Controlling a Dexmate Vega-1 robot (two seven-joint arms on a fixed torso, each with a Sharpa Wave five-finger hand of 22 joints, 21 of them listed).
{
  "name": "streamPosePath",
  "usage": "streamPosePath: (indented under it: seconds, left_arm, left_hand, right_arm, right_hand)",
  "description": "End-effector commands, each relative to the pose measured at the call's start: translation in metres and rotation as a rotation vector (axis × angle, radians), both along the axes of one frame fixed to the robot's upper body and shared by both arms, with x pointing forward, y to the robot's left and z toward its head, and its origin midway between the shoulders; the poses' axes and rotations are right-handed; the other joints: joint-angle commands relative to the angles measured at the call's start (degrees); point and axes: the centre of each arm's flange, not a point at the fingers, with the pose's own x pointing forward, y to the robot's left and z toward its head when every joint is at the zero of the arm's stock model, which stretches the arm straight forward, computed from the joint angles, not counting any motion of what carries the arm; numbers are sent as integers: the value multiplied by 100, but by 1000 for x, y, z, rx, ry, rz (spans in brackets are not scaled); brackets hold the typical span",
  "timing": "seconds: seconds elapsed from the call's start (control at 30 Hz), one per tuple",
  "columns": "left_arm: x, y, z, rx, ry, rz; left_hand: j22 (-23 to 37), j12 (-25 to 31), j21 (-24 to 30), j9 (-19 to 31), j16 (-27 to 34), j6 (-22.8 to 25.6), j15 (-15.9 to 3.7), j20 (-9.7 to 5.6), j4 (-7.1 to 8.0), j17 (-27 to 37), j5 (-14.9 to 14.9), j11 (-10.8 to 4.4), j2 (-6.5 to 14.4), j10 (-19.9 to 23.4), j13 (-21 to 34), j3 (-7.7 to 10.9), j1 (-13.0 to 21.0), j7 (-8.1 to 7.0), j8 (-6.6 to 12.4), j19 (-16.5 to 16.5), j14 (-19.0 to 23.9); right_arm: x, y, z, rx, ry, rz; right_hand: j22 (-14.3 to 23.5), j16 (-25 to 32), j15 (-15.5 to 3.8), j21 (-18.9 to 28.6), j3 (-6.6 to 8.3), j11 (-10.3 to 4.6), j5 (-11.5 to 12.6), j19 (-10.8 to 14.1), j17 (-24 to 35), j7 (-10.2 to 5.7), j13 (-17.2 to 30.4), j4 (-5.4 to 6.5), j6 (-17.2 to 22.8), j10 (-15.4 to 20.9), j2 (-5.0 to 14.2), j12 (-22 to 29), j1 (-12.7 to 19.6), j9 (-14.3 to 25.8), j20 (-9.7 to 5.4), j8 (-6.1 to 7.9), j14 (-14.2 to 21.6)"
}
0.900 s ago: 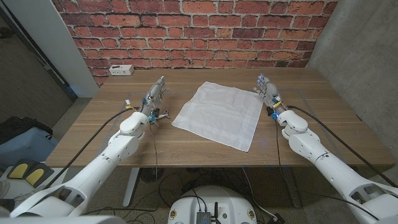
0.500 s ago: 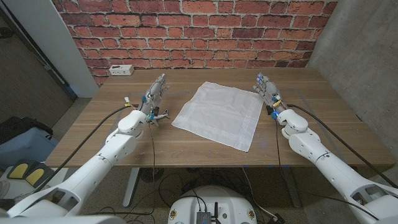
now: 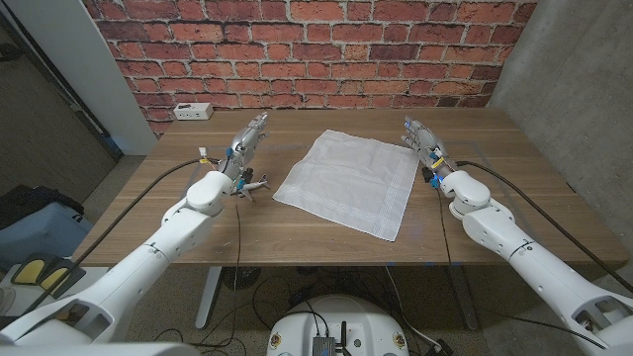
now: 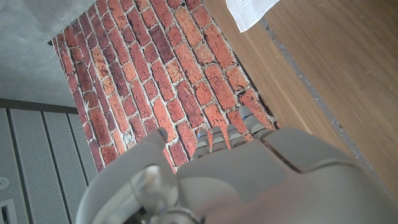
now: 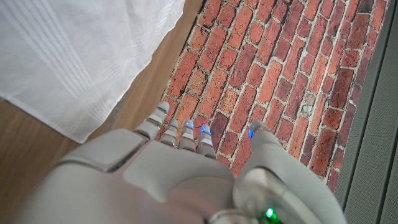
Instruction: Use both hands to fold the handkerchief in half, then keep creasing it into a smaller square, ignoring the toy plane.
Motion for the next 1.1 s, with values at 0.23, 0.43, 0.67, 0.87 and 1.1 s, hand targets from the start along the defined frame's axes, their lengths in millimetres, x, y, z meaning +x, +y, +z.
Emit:
streamPosePath:
  seconds: [0.23, 0.43, 0.67, 0.87, 1.1]
  left_arm:
    - [-29, -6, 11, 182, -76, 120]
    - [-37, -8, 14, 227, -89, 145]
    - [-47, -12, 17, 286, -98, 174]
    - [-54, -16, 18, 347, -90, 186]
    - [-58, -21, 16, 400, -72, 193]
  left_hand:
    - [8, 66, -26, 23, 17, 126, 18, 62, -66, 19, -23, 3, -19, 88, 22, 41, 82, -23, 22, 10, 48]
    - [10, 59, -46, 24, 10, 153, 24, 112, -91, 18, -32, 2, -18, 95, 23, 57, 95, -39, 12, 6, 55]
    - [13, 63, -76, 27, 7, 193, 20, 259, -123, 19, -47, -15, -18, 148, 25, 78, 106, -73, -3, 8, 85]
    - [18, 71, -96, 30, 20, 228, 39, 465, -148, 22, -64, -50, -28, 220, 27, 92, 102, -103, -21, 44, 164]
    - [26, 90, -136, 33, 31, 248, 120, 677, -158, 30, -80, -58, -28, 329, 32, 108, 77, -151, -44, 47, 252]
  right_arm:
    - [-30, 11, 10, -176, -8, -101]
    - [-42, 13, 11, -214, -13, -125]
    - [-53, 14, 8, -252, -1, -148]
    - [-62, 17, 2, -284, 8, -167]
    - [-74, 21, -3, -336, 19, -192]
  right_hand:
    - [32, 58, 17, 33, 25, 27, -42, 63, 14, -6, 27, -69, 45, 46, 14, 35, 123, 20, 4, 26, 76]
    - [34, 62, 22, 27, 33, 18, -55, 52, 17, -21, 28, -83, 67, 69, 21, 40, 141, 21, 6, 32, 93]
    - [36, 67, 16, 26, 41, 15, -68, 55, 21, -21, 29, -97, 81, 97, 30, 46, 159, 22, -1, 33, 112]
    - [37, 69, 12, 22, 48, 11, -77, 50, 24, -25, 30, -106, 96, 97, 40, 41, 172, 23, 4, 36, 122]
    - [39, 72, 1, 21, 58, 9, -88, 51, 27, -38, 31, -116, 124, 100, 54, 37, 190, 24, 1, 42, 136]
